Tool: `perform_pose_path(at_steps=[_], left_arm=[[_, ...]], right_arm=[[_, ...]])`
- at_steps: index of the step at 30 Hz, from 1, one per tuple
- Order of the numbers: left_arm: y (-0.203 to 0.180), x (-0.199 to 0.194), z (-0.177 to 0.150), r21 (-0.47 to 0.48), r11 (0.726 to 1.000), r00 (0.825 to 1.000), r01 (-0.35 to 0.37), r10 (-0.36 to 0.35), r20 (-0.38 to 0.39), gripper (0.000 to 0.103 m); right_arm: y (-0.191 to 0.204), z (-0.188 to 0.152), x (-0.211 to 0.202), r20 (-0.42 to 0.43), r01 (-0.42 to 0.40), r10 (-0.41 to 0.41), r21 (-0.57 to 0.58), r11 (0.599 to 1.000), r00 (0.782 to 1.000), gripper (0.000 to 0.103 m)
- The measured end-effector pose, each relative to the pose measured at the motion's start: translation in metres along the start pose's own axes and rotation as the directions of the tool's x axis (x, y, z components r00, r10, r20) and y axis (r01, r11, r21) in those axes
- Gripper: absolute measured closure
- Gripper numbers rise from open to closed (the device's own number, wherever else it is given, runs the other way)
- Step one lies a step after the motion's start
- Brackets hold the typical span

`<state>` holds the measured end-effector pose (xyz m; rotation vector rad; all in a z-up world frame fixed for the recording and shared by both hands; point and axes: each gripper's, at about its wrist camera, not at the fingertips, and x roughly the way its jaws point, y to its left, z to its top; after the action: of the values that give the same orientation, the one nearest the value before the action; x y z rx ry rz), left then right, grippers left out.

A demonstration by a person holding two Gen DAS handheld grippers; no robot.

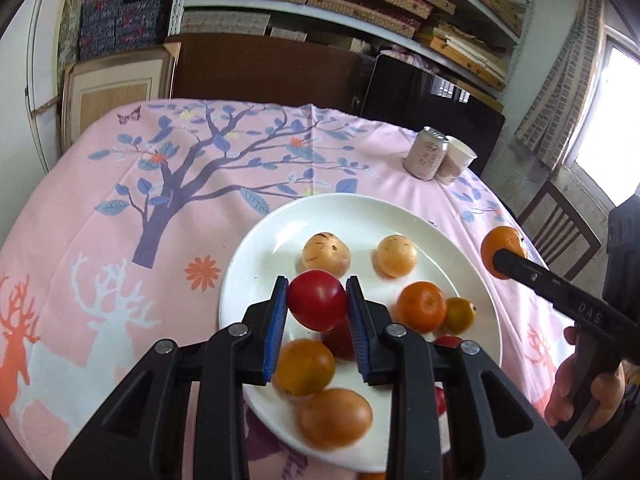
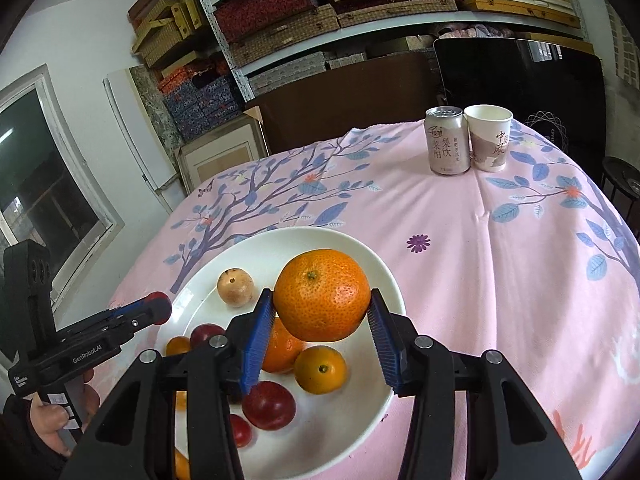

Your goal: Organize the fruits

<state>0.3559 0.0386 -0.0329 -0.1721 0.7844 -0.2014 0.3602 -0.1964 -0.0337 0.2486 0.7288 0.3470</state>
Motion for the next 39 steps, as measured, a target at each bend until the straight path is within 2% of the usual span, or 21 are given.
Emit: perform_pose_path(at_steps=[1, 3, 5, 10, 13, 14, 21, 26, 28, 29, 32, 39], left_arm=[[0.002, 0.003, -0.001, -0.011, 1.0, 1.0, 0.005, -0.005, -0.006, 0.069], [0.004, 0.002, -0.002, -0.025, 1.0, 1.0, 0.018, -0.018, -0.002, 0.06], [0.001, -0.005, -0.004, -0.018, 1.0, 1.0, 0.025, -0.025, 0.015, 0.054], [-0.002, -0.037, -0.016, -0.023, 0.999, 0.999, 0.036, -0.035, 0.03, 0.051], [-0.001, -0.067, -0.041, 0.005, 1.0, 0.999, 0.021, -0.021, 0.036, 0.037], [0.001, -0.075, -0.049, 0.016, 1.0, 0.999, 0.016, -0.017, 0.038, 0.035], [0.028, -0.127, -0.119, 0.06, 0.996, 0.998, -0.064, 0.064, 0.013, 0.035], [0.046, -0.136, -0.153, 0.09, 0.983, 0.987, -0.16, 0.162, -0.01, 0.035], [0.048, -0.131, -0.162, 0.097, 0.98, 0.983, -0.176, 0.179, -0.026, 0.036], [0.048, -0.128, -0.164, 0.1, 0.979, 0.983, -0.179, 0.183, -0.033, 0.035], [0.039, -0.121, -0.167, 0.113, 0.981, 0.986, -0.156, 0.161, -0.038, 0.044], [0.029, -0.104, -0.156, 0.11, 0.988, 0.992, -0.109, 0.115, -0.058, 0.048]], right_arm=[[0.001, 0.0, 0.002, -0.001, 0.01, -0.01, -0.007, 1.0, 1.0, 0.053], [0.001, -0.002, -0.002, 0.018, 0.016, -0.015, -0.007, 1.0, 1.0, 0.043], [-0.003, -0.003, -0.01, 0.043, 0.01, -0.01, 0.002, 1.0, 0.999, 0.039], [-0.013, -0.018, -0.027, 0.052, -0.028, 0.026, 0.042, 0.999, 0.998, 0.039], [-0.015, -0.035, -0.038, 0.043, -0.036, 0.034, 0.036, 0.999, 0.998, 0.037], [-0.016, -0.041, -0.041, 0.042, -0.036, 0.035, 0.035, 0.999, 0.999, 0.037], [-0.017, -0.068, -0.067, 0.057, -0.026, 0.025, 0.018, 1.0, 0.998, 0.033], [-0.014, -0.079, -0.072, 0.048, -0.004, 0.004, -0.006, 1.0, 0.999, 0.033], [-0.017, -0.082, -0.072, 0.046, 0.007, -0.007, -0.002, 1.0, 0.999, 0.033], [-0.018, -0.083, -0.072, 0.046, 0.014, -0.014, 0.002, 1.0, 0.999, 0.033], [-0.022, -0.084, -0.071, 0.044, 0.035, -0.036, 0.009, 0.999, 0.998, 0.033], [-0.021, -0.086, -0.067, 0.03, 0.053, -0.053, -0.005, 0.999, 0.998, 0.033]])
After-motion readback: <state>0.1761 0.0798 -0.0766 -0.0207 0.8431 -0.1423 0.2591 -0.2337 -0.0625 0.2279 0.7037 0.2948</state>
